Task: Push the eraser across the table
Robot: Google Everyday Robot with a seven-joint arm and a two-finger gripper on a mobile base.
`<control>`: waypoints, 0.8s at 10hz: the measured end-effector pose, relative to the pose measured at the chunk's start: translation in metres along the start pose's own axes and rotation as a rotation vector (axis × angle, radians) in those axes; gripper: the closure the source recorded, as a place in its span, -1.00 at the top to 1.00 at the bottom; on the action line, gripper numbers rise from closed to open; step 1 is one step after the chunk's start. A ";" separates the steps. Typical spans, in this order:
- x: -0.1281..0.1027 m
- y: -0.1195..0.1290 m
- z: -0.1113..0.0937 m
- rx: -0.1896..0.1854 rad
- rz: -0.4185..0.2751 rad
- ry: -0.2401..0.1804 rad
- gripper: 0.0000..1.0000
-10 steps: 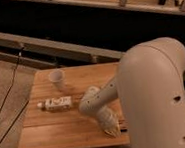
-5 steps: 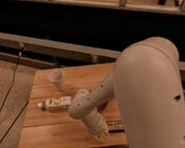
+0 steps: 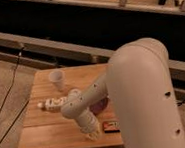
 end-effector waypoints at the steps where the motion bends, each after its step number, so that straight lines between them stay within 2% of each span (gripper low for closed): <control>1: -0.009 -0.001 0.001 -0.004 0.000 -0.012 -1.00; 5: -0.031 -0.007 0.006 -0.009 0.008 -0.036 -1.00; 8: -0.034 -0.024 0.013 0.005 0.037 -0.026 -1.00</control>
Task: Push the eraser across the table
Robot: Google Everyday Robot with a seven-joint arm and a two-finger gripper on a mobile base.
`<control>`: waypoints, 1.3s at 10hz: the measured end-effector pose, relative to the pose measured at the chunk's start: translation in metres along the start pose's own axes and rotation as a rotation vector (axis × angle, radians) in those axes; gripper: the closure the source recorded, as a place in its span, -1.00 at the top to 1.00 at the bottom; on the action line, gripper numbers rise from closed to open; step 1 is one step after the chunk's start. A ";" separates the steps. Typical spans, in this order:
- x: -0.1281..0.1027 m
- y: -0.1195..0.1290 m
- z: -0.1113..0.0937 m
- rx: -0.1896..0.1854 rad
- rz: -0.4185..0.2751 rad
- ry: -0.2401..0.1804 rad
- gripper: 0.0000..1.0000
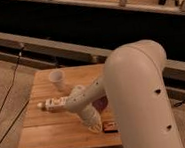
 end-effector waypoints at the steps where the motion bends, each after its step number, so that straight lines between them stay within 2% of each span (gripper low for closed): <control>1: 0.000 -0.007 0.002 0.007 0.013 0.005 -1.00; 4: 0.001 -0.031 0.006 0.027 0.059 0.017 -1.00; 13: -0.001 -0.079 0.019 0.071 0.148 0.050 -1.00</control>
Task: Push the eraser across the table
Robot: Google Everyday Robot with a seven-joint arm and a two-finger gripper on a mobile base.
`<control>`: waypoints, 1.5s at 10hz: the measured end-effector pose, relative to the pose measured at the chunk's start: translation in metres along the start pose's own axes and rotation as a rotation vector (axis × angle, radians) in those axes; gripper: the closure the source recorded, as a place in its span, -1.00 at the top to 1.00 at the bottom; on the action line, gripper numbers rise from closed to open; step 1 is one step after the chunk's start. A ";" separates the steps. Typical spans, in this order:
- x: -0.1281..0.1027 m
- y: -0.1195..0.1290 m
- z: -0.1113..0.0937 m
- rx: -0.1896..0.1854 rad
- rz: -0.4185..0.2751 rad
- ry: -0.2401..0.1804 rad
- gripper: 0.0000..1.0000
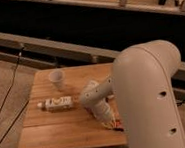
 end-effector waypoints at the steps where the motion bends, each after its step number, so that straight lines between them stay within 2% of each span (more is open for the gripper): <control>1: 0.000 -0.004 0.000 0.001 0.008 0.001 -1.00; 7: 0.003 -0.035 0.008 0.017 0.076 0.026 -1.00; 15: 0.005 -0.060 0.013 0.025 0.145 0.033 -1.00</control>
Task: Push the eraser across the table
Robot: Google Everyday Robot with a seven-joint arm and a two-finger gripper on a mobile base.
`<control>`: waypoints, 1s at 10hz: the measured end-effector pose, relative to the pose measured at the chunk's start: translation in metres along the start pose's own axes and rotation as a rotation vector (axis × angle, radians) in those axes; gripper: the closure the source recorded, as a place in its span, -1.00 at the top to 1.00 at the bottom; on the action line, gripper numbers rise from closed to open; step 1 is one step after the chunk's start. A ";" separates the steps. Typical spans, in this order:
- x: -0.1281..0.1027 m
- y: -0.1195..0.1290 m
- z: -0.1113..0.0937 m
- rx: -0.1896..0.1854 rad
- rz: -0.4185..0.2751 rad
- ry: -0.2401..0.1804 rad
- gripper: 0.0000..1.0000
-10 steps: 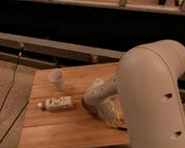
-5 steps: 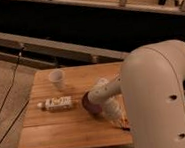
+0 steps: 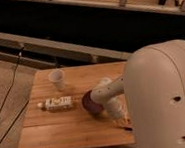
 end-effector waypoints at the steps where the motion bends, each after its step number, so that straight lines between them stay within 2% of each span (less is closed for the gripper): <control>1: 0.000 -0.002 0.001 0.000 0.005 0.001 -1.00; 3: -0.004 -0.002 -0.005 -0.012 0.014 -0.017 -1.00; 5: -0.012 0.007 -0.016 -0.038 0.004 -0.056 -1.00; 7: -0.015 0.007 -0.019 -0.053 0.003 -0.071 -0.96; 10: -0.017 0.003 -0.024 -0.074 -0.010 -0.091 -0.39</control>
